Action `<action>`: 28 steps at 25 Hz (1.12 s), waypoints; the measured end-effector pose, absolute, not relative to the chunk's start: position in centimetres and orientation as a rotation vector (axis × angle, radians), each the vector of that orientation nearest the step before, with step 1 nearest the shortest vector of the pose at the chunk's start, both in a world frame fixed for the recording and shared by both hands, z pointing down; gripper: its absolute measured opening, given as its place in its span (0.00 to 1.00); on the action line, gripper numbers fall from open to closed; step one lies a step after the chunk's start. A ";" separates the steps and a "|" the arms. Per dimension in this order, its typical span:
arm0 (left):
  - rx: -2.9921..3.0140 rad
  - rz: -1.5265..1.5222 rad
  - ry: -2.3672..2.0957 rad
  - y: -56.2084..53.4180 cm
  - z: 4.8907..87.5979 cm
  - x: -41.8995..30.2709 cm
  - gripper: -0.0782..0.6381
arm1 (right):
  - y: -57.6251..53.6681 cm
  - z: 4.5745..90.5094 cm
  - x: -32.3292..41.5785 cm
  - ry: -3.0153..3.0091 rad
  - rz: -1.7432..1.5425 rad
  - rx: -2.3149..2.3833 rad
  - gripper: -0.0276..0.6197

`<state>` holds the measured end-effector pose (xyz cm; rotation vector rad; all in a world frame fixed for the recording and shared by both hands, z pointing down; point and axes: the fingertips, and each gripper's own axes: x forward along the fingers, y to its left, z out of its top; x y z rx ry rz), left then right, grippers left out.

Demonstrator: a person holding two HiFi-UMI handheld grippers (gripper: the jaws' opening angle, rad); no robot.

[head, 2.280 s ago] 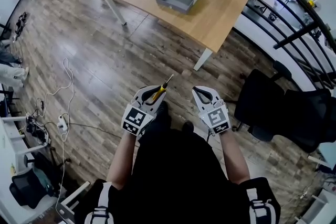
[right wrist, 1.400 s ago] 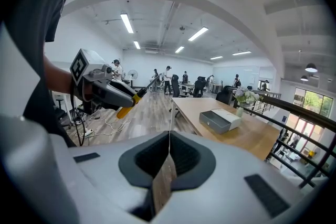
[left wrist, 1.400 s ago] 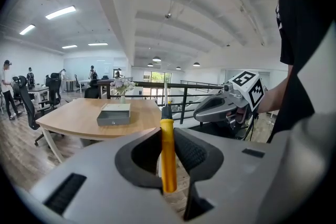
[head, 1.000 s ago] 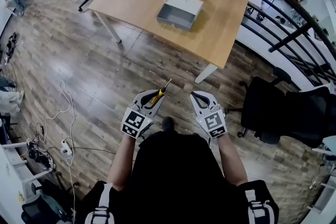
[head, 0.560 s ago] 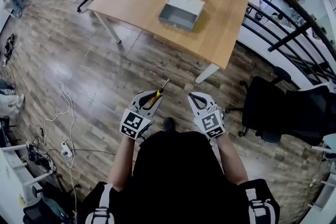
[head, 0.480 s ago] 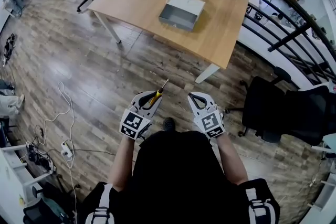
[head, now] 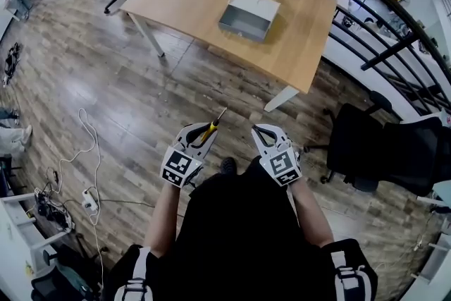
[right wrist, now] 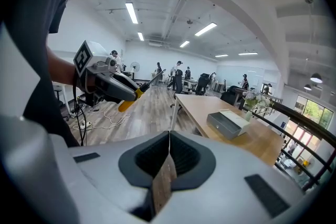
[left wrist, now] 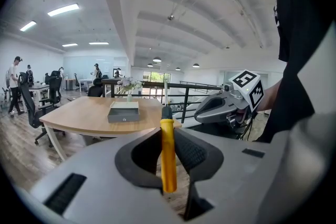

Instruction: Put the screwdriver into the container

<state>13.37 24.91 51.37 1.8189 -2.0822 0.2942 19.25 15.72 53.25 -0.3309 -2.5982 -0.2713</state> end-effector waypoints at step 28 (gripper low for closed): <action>1.600 0.324 -2.155 24.4 52.4 0.5 0.23 | 13.2 55.2 4.1 -2.555 -0.231 -0.526 0.08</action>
